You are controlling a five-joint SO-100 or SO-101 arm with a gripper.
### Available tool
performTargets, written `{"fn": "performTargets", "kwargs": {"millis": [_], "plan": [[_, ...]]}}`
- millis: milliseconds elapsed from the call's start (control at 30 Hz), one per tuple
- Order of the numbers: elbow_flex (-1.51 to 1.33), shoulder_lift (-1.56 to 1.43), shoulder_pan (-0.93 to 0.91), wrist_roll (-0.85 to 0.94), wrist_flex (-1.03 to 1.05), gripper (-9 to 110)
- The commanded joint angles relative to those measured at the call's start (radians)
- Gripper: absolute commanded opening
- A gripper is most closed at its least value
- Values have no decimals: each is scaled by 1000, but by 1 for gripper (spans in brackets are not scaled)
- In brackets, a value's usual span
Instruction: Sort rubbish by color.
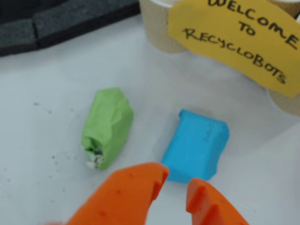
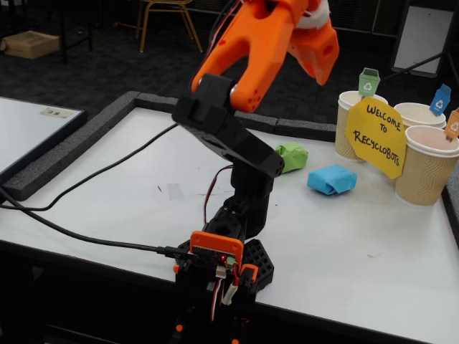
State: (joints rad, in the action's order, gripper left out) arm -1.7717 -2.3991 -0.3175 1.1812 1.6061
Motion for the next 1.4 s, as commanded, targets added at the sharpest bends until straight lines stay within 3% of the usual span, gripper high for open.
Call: {"fn": "performTargets", "kwargs": {"millis": [0, 933, 1167, 1367], "plan": [[26, 51, -25, 6, -44, 0], [166, 600, -158, 8, -265, 1], [181, 692, -152, 8, -288, 12], [189, 753, -133, 2, -302, 13]]}}
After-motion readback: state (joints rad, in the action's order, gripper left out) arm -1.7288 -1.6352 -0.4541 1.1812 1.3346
